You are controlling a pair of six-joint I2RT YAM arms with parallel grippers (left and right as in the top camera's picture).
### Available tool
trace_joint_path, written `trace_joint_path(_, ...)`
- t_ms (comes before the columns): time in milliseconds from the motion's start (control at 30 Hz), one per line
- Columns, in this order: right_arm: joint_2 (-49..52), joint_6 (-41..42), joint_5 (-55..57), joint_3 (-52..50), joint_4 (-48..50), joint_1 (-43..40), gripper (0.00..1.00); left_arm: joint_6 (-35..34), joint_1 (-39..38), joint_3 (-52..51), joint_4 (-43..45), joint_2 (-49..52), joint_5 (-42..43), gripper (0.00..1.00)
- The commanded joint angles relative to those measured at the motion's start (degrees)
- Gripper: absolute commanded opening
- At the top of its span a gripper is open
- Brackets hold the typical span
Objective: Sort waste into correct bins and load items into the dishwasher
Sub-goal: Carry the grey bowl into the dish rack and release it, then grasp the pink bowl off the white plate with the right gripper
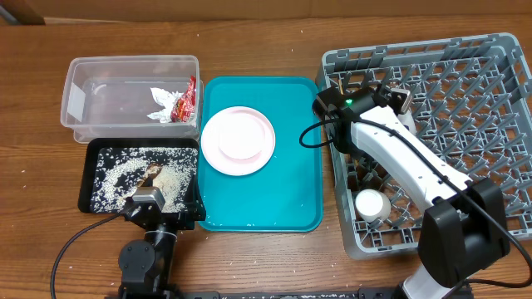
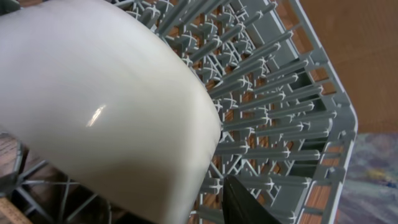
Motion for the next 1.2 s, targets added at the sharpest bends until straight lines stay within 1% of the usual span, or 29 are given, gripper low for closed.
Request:
trace_joint_path(0,0.48,0.55,-1.44,-0.07,0.15,0.17,0.40,0.66,-0.55,-0.68,0.35,-0.61,0.02,1.00)
trace_joint_path(167,0.48,0.55,-1.86,1.57,0.07,1.29,0.56,0.66,-0.52,-0.68,0.35,-0.61,0.04,1.00)
trace_joint_path(267,0.26,0.55,-2.03,6.16,-0.55,2.54,0.64,0.66,-0.55,-0.68,0.35,-0.61,0.02,1.00)
trace_joint_path(300,0.17,0.55,-2.19,7.72,-0.46,3.04,0.69,0.66,-0.55,-0.68,0.35,-0.61,0.02,1.00)
trace_joint_path(400,0.15,-0.96,-4.28,13.05,0.24,4.96,0.70,0.66,-0.55,-0.68,0.35,-0.61,0.02,1.00)
trace_joint_path(433,0.15,-3.74,-6.21,14.40,1.33,5.57,0.70,0.66,-0.52,-0.68,0.35,-0.61,0.02,1.00)
trace_joint_path(500,0.15,-11.85,-11.43,16.28,5.01,6.73,0.70,0.66,-0.55,-0.68,0.35,-0.61,0.02,1.00)
trace_joint_path(567,0.15,-20.70,-20.41,16.65,10.34,7.50,0.70,0.66,-0.52,-0.68,0.35,-0.61,0.02,1.00)
trace_joint_path(633,0.24,-28.70,-34.34,16.39,15.63,7.54,0.71,0.66,-0.52,-0.68,0.35,-0.61,0.02,1.00)
trace_joint_path(700,0.52,-35.23,-49.20,15.41,21.14,7.54,0.68,0.66,-0.55,-0.68,0.37,-0.61,0.02,1.00)
trace_joint_path(767,1.07,-35.91,-55.01,14.38,24.96,7.45,0.63,0.66,-0.55,-0.68,0.37,-0.61,0.02,1.00)
trace_joint_path(800,1.42,-35.91,-56.26,13.90,26.45,7.45,0.59,0.66,-0.55,-0.68,0.35,-0.61,0.02,1.00)
trace_joint_path(833,2.01,-35.91,-57.51,13.33,28.11,7.45,0.57,0.66,-0.52,-0.68,0.37,-0.61,0.02,1.00)
trace_joint_path(967,5.70,-35.85,-63.39,12.28,31.36,7.69,0.56,0.66,-0.55,-0.68,0.35,-0.61,0.02,1.00)
trace_joint_path(1100,11.82,-35.47,-63.71,12.28,31.41,8.48,0.56,0.66,-0.55,-0.68,0.35,-0.61,0.02,1.00)
trace_joint_path(1167,13.94,-35.47,-63.87,12.28,32.06,8.52,0.54,0.66,-0.52,-0.68,0.35,-0.61,0.02,1.00)
